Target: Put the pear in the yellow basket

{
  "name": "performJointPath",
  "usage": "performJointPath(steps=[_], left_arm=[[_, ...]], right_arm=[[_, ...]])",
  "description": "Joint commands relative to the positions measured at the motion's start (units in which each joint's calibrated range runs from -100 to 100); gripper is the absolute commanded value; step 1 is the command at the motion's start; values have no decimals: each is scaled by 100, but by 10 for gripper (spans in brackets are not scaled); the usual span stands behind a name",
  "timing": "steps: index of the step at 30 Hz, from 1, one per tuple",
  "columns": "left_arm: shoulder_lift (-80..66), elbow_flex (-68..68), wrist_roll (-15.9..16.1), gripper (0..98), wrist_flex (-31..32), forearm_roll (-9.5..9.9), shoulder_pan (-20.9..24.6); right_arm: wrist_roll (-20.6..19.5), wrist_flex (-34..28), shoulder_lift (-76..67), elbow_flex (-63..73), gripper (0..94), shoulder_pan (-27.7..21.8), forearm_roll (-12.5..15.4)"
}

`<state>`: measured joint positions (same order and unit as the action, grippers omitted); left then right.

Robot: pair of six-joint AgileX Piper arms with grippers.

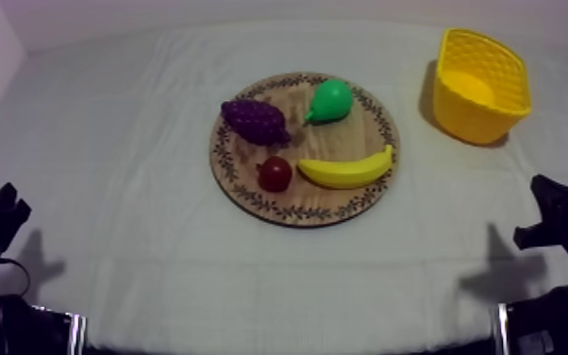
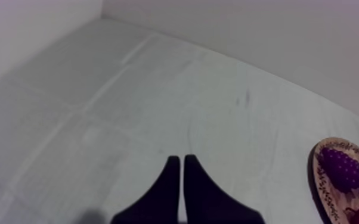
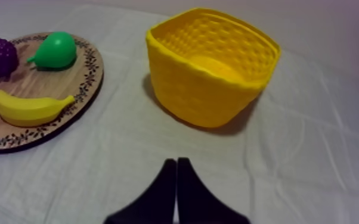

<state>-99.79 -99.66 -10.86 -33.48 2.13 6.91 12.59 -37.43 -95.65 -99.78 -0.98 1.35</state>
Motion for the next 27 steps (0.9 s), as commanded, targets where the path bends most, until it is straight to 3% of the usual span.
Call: performJointPath(steps=[1,21,27], left_arm=[[-4,0,-1,1,1,-1,1],[-4,0,-6,1,1,-1,1],[-4,0,-6,1,1,-1,1]], right_arm=[[-836,-354,-10,89,6,175,18],[-898,-552,-10,153,6,160,28],[-838,-632,164,438,6,191,246]])
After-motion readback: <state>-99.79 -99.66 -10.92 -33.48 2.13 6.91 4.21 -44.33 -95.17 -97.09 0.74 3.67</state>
